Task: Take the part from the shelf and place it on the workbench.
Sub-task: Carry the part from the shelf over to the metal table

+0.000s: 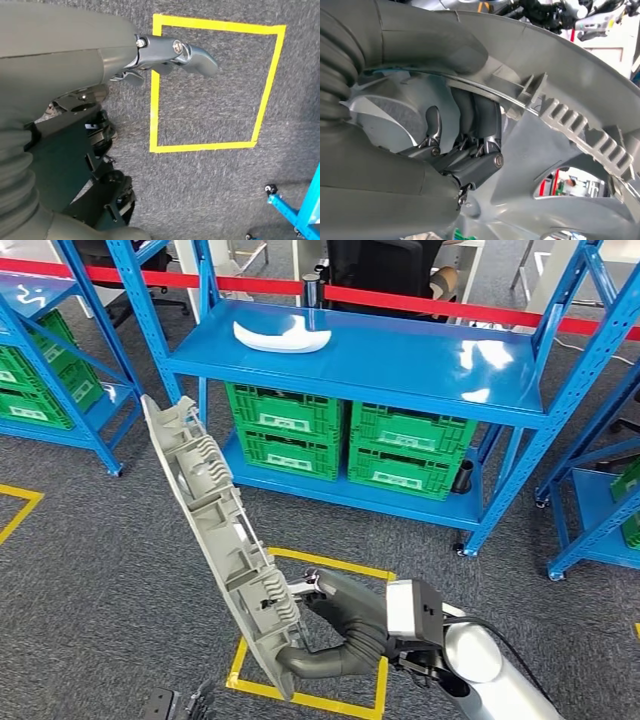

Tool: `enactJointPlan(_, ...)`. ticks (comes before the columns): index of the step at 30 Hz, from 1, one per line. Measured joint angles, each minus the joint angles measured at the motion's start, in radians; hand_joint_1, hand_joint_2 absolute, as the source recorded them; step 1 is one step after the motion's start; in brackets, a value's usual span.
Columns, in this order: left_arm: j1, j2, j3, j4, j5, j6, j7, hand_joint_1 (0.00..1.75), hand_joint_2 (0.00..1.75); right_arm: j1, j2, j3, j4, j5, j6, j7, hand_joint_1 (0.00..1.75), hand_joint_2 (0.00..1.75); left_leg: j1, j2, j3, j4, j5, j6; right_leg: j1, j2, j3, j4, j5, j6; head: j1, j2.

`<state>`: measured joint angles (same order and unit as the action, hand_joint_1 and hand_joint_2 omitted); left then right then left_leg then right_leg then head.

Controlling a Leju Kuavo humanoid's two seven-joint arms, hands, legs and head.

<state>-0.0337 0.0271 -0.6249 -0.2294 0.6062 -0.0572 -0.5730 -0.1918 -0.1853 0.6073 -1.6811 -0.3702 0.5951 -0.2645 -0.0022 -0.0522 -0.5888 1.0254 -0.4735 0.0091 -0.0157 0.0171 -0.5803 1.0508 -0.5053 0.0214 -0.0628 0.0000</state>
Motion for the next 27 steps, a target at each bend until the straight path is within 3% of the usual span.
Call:
enactJointPlan(3,0.002,0.001,0.0,0.001,0.001,0.0,0.0,0.0,1.75,0.002,0.002,-0.001,0.0,0.002,0.001,0.004,1.75,1.75,0.002,-0.007,-0.004,-0.001,0.002,-0.02,0.004,-0.005,0.002,-0.015,0.004,-0.019,0.0,0.0)
enactJointPlan(5,0.002,0.001,0.0,0.002,0.002,0.0,0.0,0.0,1.75,0.002,0.006,-0.003,0.0,0.004,0.002,0.007,1.75,1.75,0.003,0.006,-0.018,0.029,-0.019,-0.032,0.0,-0.013,0.004,-0.022,0.009,-0.032,-0.001,0.0)
enactJointPlan(8,0.002,0.001,0.0,0.003,0.004,0.0,0.0,0.0,1.75,0.002,0.009,-0.005,0.0,0.005,0.003,0.008,1.75,1.75,0.006,0.037,-0.098,0.203,-0.109,-0.046,-0.001,-0.029,0.005,-0.024,0.01,-0.039,-0.003,0.0)
enactJointPlan(9,0.003,0.0,0.0,0.003,0.004,0.0,0.0,0.0,1.75,0.002,0.009,-0.005,0.0,0.005,0.003,0.008,1.75,1.75,0.007,0.041,-0.122,0.255,-0.126,-0.049,-0.001,-0.035,0.005,-0.024,0.01,-0.039,-0.003,0.0)
enactJointPlan(10,0.004,0.0,0.0,0.003,0.004,0.0,0.0,0.0,1.75,0.002,0.009,-0.005,0.0,0.005,0.003,0.009,1.75,1.75,0.008,0.043,-0.131,0.275,-0.124,-0.05,0.0,-0.04,0.005,-0.023,0.009,-0.04,-0.003,0.0)
enactJointPlan(11,0.005,0.0,0.0,0.004,0.004,0.0,0.0,0.0,1.75,0.002,0.01,-0.005,0.0,0.005,0.003,0.009,1.75,1.75,0.009,0.045,-0.12,0.254,-0.104,-0.049,0.0,-0.046,0.005,-0.023,0.008,-0.039,-0.003,0.0)
enactJointPlan(14,0.004,0.0,0.0,0.004,0.004,0.0,0.0,0.0,1.75,0.002,0.01,-0.005,0.0,0.007,0.003,0.008,1.75,1.75,0.006,0.072,-0.02,0.057,-0.019,-0.04,0.001,-0.058,0.01,-0.022,0.004,-0.031,-0.003,0.0)
enactJointPlan(16,0.002,-0.001,0.0,0.004,0.004,0.0,0.0,0.0,1.75,0.002,0.01,-0.005,0.0,0.01,0.003,0.007,1.75,1.75,0.0,0.083,0.009,-0.007,-0.007,-0.028,0.004,-0.065,0.012,-0.023,0.004,-0.02,-0.003,0.0)
enactJointPlan(18,0.002,-0.001,0.0,0.005,0.001,0.0,0.0,0.0,1.75,0.002,0.01,-0.005,0.0,0.013,0.001,0.005,1.75,1.75,-0.002,0.072,0.008,-0.01,-0.005,-0.015,0.005,-0.072,0.013,-0.027,0.005,-0.009,-0.003,0.0)
enactJointPlan(20,0.002,-0.001,0.0,0.005,-0.002,0.0,0.0,0.0,1.75,0.003,0.01,-0.006,-0.001,0.016,-0.005,0.005,1.75,1.75,0.0,0.062,0.01,-0.016,0.001,-0.002,0.002,-0.062,0.007,-0.008,-0.012,0.002,-0.002,0.0)
enactJointPlan(21,0.0,-0.002,0.0,0.005,-0.004,-0.001,0.0,0.0,1.75,0.004,0.01,-0.007,-0.002,0.017,-0.008,0.005,1.75,1.75,0.002,0.057,0.011,-0.019,0.004,0.004,0.001,-0.051,-0.009,0.029,-0.036,0.005,-0.002,0.0)
enactJointPlan(24,-0.002,-0.004,0.0,0.005,-0.008,-0.002,0.0,0.0,1.75,0.016,0.01,-0.01,-0.004,0.019,-0.014,0.006,1.75,1.75,0.002,0.041,0.008,-0.019,0.007,0.014,0.001,-0.027,-0.1,0.218,-0.123,0.009,-0.001,0.0)
enactJointPlan(25,-0.002,-0.004,0.0,0.005,-0.01,-0.002,0.001,0.0,1.75,0.021,0.009,-0.01,-0.004,0.02,-0.014,0.006,1.75,1.75,0.002,0.034,0.008,-0.018,0.007,0.014,0.001,-0.025,-0.119,0.253,-0.127,0.009,-0.001,0.0)
enactJointPlan(26,-0.001,-0.004,0.0,0.005,-0.011,-0.002,0.002,0.0,1.75,0.025,0.009,-0.01,-0.004,0.021,-0.015,0.006,1.75,1.75,0.002,0.027,0.007,-0.017,0.007,0.013,0.0,-0.024,-0.12,0.25,-0.112,0.009,-0.001,0.0)
enactJointPlan(27,-0.001,-0.004,0.0,0.004,-0.011,-0.002,0.003,0.0,1.75,0.027,0.009,-0.01,-0.004,0.021,-0.015,0.006,1.75,1.75,0.003,0.019,0.007,-0.015,0.006,0.012,-0.001,-0.023,-0.101,0.207,-0.079,0.009,-0.001,0.0)
